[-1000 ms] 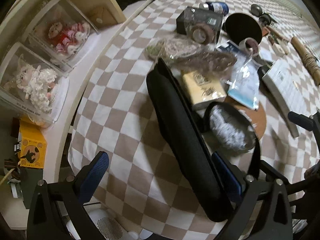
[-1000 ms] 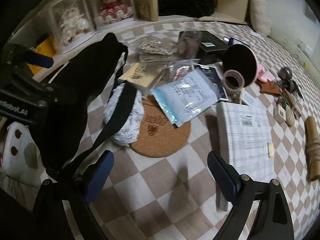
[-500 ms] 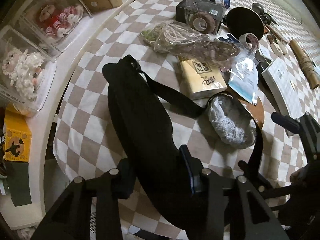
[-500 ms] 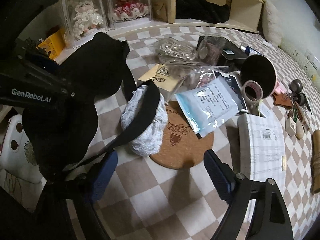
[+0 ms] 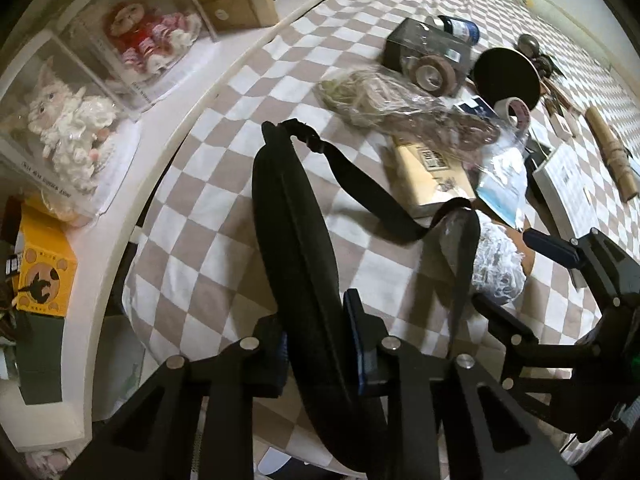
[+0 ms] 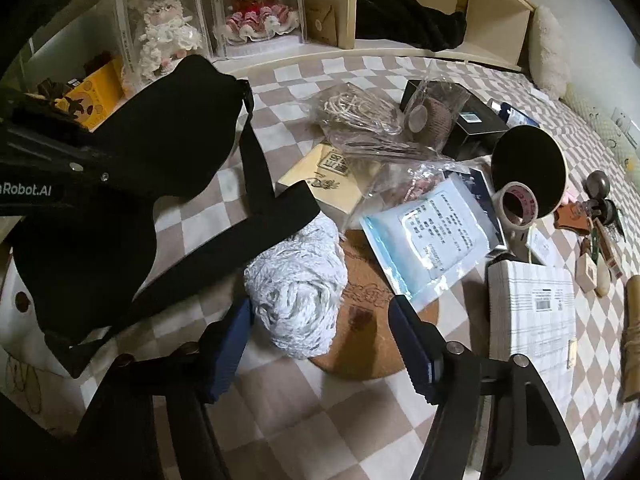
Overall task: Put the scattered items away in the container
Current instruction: 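Grasp the black bag strap with the left tool while the right tool approaches the foil ball, then grasp the silver foil ball with the right tool while the left tool lifts the black bag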
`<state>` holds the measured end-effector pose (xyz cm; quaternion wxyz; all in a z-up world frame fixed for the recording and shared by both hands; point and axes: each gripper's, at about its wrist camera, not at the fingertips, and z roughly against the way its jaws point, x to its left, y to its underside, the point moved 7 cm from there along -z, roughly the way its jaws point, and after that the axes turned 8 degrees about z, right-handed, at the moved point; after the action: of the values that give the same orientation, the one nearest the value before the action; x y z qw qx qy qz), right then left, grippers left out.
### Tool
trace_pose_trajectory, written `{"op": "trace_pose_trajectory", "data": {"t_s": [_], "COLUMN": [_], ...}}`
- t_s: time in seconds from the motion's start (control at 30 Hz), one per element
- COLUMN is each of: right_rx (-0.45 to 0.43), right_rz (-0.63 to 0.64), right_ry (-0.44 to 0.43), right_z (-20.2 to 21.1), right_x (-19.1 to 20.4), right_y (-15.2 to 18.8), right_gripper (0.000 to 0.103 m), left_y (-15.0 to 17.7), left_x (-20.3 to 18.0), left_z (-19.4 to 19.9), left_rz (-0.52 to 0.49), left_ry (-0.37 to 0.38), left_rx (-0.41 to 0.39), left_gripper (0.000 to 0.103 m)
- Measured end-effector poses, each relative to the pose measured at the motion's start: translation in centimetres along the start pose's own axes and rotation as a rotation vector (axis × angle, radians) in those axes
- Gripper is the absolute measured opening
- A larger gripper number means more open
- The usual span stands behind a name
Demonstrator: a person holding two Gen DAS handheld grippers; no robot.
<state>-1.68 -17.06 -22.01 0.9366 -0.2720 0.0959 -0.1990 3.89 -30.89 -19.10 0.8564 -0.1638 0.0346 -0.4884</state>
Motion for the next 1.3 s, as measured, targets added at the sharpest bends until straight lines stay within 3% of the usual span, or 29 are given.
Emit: {"op": "trace_pose_trajectory", "data": {"t_s": [0.13,0.27,0.43,0.83,1.3], "right_rx": [0.025,0.033,0.032,0.015,-0.110], "right_rz": [0.008,-0.008,-0.026,-0.158,-0.345], "right_ry": [0.000,-0.031,-0.037,0.001,0.083], "right_z": [-0.5,-0.4,0.2,2.8,10.0], "right_x": [0.7,1.5,1.1,-2.8,-9.6], "right_y": [-0.1,-0.2,0.0,0.7,1.0], "right_gripper": [0.064,0.040,0.033,0.032,0.032], "left_y": [-0.2,-0.2,-0.6,-1.2,-3.4], "left_x": [0.3,0.2,0.4,-0.7,-6.6], "left_z": [-0.1,0.1,0.7,2.0,8.9], "left_rz": [0.023,0.028,0.039,0.026,0.002], "left_ry": [0.010,0.014,0.017,0.036,0.157], "left_rx": [0.003,-0.006,-0.032,-0.081,-0.272], "left_gripper": [0.024,0.024,0.022,0.021,0.021]}}
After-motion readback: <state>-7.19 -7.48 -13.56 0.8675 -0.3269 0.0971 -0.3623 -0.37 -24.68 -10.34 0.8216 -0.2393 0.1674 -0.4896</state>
